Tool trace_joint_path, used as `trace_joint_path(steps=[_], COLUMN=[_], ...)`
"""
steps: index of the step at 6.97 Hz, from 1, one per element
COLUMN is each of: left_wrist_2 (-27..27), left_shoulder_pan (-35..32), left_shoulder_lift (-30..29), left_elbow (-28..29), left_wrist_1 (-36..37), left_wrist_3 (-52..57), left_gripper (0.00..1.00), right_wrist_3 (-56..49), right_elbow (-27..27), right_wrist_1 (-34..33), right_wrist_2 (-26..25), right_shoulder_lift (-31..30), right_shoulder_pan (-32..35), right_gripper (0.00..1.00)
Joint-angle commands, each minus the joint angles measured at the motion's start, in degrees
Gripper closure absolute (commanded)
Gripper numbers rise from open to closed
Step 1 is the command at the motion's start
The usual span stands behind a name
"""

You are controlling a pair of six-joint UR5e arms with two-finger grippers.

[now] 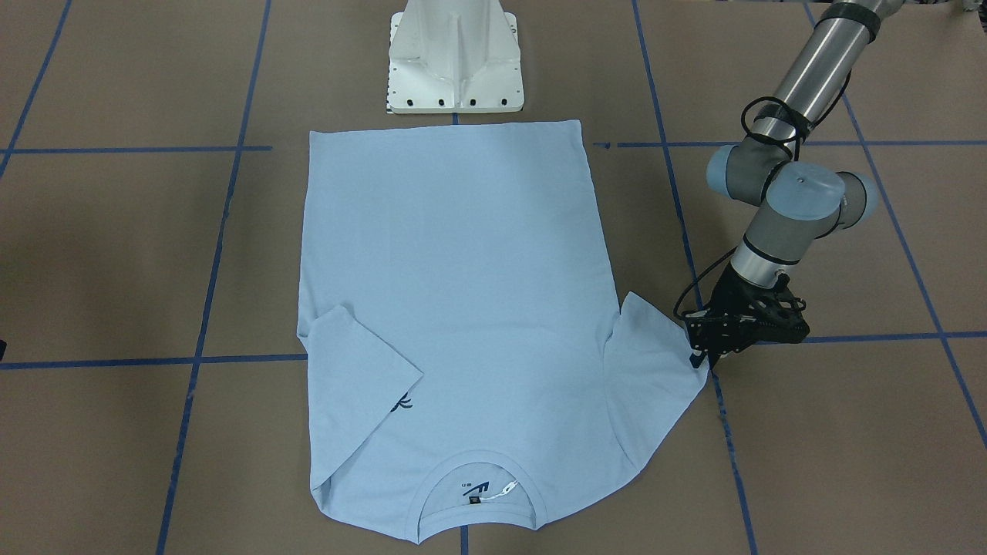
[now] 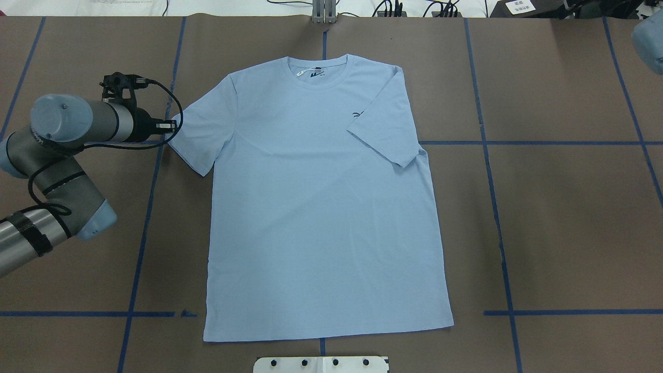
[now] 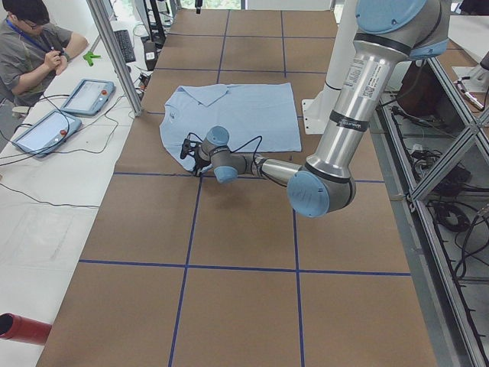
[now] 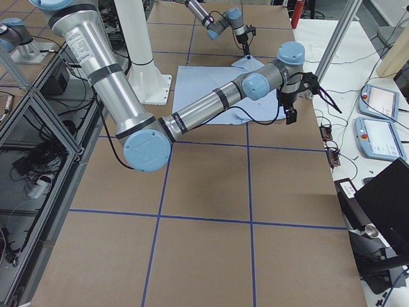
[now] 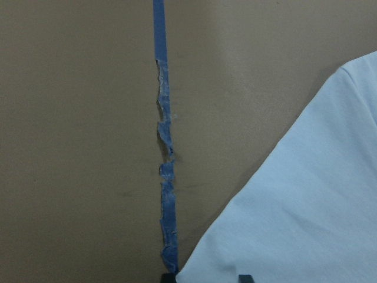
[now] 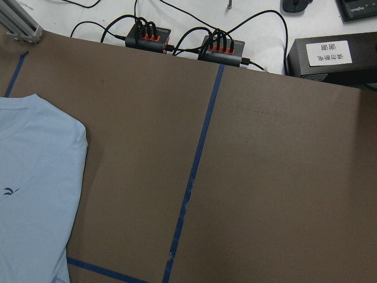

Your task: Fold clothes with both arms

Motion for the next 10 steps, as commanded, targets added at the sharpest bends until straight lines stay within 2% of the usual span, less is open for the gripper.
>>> trace_joint_path(steps=[1, 2, 3, 5, 6, 8, 10], left_wrist_2=[0.2, 0.55, 0.98, 4.66, 4.77, 5.82, 6.44], left_shoulder_pan=[-0.03, -0.03, 0.58, 5.31, 6.03, 6.57, 6.57], left_shoulder_lift=[-1.19, -2.95, -5.57, -12.69, -15.07, -16.66, -20.53], left_elbow=[-0.99, -3.0, -5.37, -5.48, -5.22, -3.3, 2.5], left_wrist_1=[0.37, 2.72, 9.44, 20.45, 23.45, 24.1, 23.84], left_wrist_3=[-0.24, -0.68, -5.04, -11.21, -13.5, -14.13, -15.71], left_gripper=[1.0, 1.0, 1.0, 1.0, 1.0, 1.0, 1.0], right_wrist_3=[0.12, 0.21, 0.3, 0.56, 0.65, 0.65, 0.65], right_elbow=[0.12, 0.21, 0.21, 0.38, 0.47, 0.47, 0.47], right_wrist_1=[0.12, 0.21, 0.3, 0.3, 0.38, 0.39, 0.39], right_wrist_2=[-0.05, -0.22, -0.22, -0.22, -0.22, -0.22, -0.22], right_shoulder_lift=[-0.35, -0.53, -0.7, -0.79, -0.96, -1.14, -1.32], right_shoulder_pan=[0.0, 0.0, -0.09, -0.09, -0.09, -0.09, -0.26], right_gripper=[0.0, 0.0, 0.0, 0.0, 0.0, 0.0, 0.0])
